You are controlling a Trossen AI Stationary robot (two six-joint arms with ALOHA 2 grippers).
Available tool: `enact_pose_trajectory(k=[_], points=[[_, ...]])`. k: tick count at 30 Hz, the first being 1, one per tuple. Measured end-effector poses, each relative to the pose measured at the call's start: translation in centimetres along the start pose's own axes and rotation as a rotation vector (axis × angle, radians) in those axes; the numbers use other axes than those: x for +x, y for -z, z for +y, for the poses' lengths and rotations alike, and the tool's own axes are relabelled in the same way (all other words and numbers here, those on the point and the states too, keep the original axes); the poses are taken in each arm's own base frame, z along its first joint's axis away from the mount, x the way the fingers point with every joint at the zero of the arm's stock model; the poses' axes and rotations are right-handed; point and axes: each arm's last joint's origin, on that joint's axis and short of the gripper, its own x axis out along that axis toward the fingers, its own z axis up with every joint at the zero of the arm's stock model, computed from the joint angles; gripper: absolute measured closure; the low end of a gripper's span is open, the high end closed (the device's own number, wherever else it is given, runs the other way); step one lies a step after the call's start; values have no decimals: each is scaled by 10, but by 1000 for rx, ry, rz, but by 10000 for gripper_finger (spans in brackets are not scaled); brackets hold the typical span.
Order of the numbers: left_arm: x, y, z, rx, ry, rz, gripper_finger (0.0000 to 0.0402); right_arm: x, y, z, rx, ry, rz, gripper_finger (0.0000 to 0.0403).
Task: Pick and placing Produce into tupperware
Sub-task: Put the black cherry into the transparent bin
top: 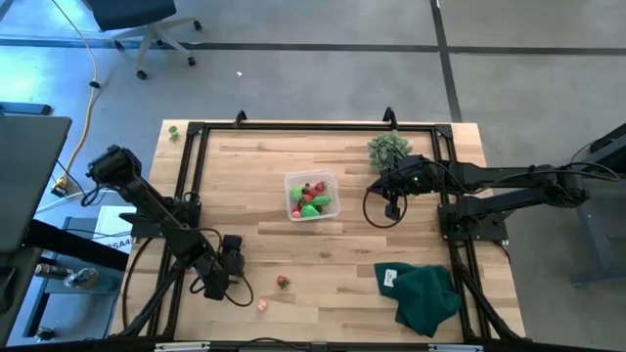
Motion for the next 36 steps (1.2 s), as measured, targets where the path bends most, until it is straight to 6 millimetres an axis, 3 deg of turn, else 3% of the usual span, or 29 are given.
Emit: enact_pose_trajectory(k=[9,36], points=[[4,0,-1,56,-13,-1,160,0,0,0,0,0,-4,401],[4,-1,0,150,-34,-18,278,0,0,0,0,0,-4,401]])
